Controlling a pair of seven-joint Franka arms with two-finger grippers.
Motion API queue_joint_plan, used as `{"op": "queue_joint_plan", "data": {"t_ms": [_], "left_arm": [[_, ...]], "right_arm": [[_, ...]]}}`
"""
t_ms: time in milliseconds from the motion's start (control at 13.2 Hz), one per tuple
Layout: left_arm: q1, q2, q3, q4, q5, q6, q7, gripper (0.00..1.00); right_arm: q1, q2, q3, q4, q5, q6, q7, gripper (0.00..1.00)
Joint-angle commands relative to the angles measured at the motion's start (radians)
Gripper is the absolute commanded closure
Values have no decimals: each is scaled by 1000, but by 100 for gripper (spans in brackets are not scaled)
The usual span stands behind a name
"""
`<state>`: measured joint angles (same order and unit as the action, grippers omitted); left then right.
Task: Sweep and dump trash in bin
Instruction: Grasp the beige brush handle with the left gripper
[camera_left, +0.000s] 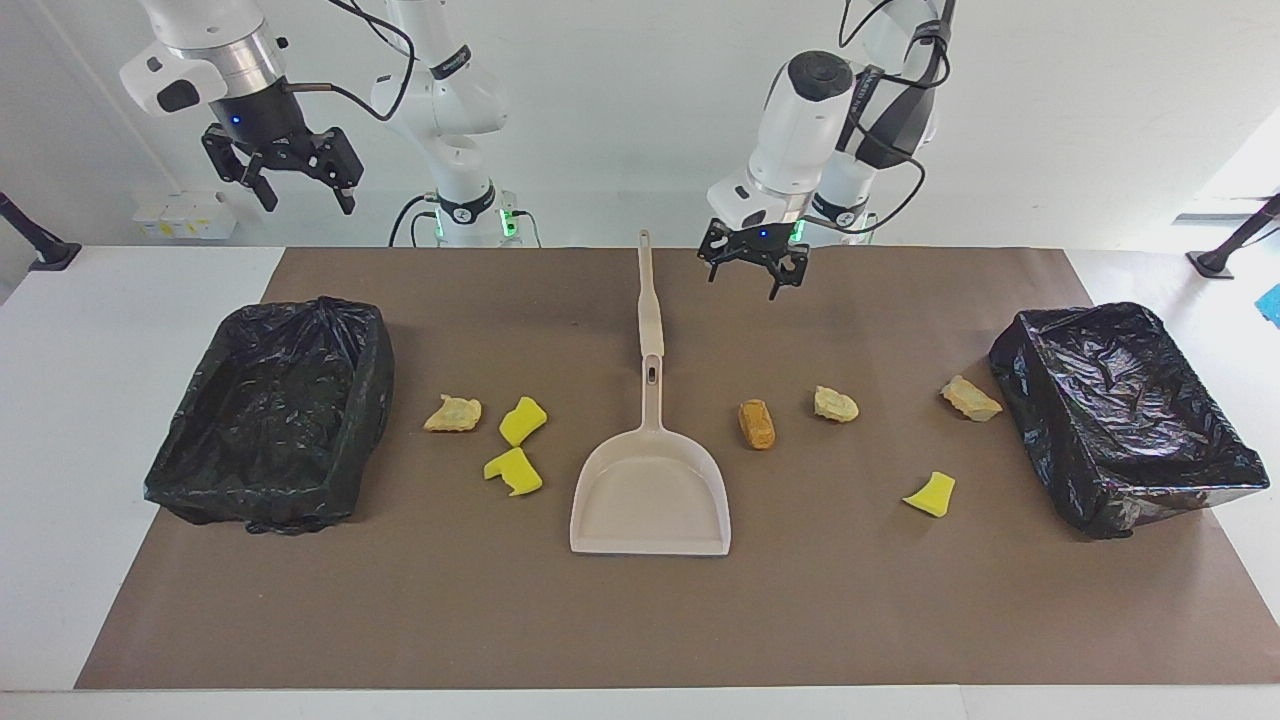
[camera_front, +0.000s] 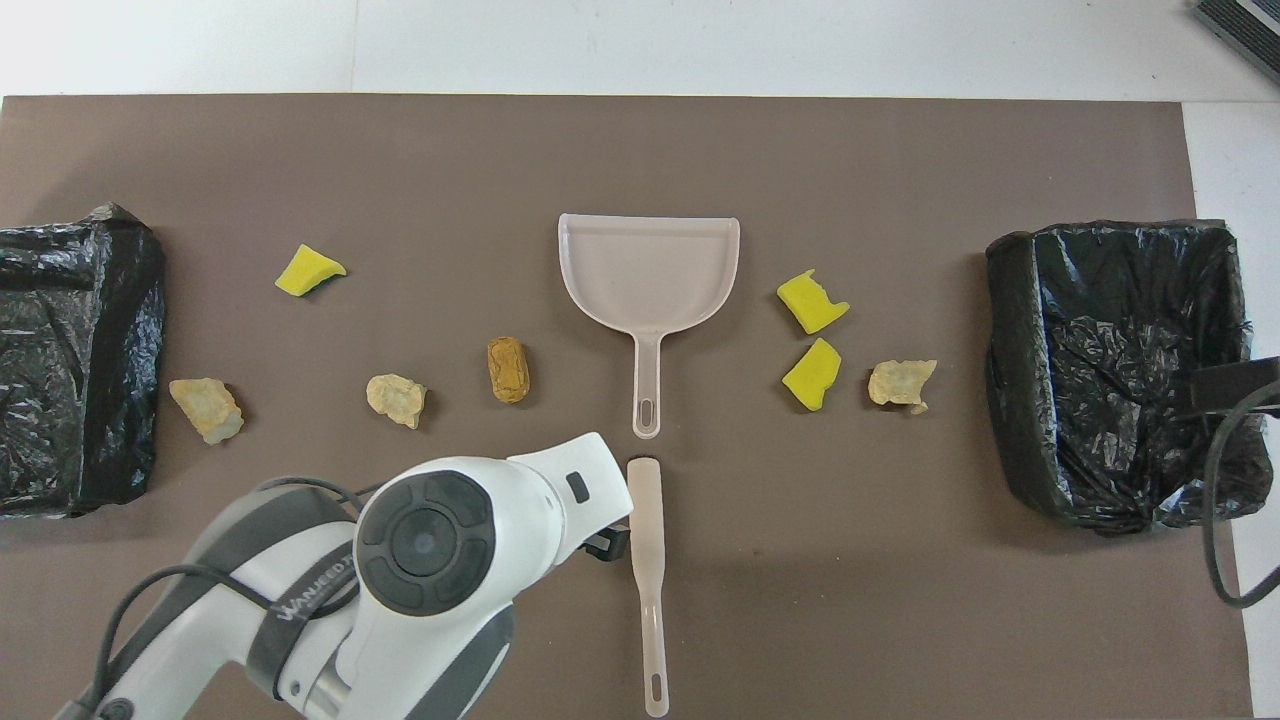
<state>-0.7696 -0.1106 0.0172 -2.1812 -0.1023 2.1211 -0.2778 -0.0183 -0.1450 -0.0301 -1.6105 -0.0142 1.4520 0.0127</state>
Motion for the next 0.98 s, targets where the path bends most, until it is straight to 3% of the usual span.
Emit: {"op": "queue_joint_plan", "data": {"t_ms": [0, 379, 909], "left_arm": [[-95, -3, 18, -107, 3, 121, -61, 0], [-238, 38, 18, -150, 3, 196, -271, 0], [-306, 63, 18, -183, 3, 255, -345, 0]], "right_arm": [[-5, -16, -1, -14, 23, 4, -7, 0], [-5, -16, 1, -14, 23, 4, -7, 0], [-5, -16, 1, -13, 23, 4, -7, 0]]}}
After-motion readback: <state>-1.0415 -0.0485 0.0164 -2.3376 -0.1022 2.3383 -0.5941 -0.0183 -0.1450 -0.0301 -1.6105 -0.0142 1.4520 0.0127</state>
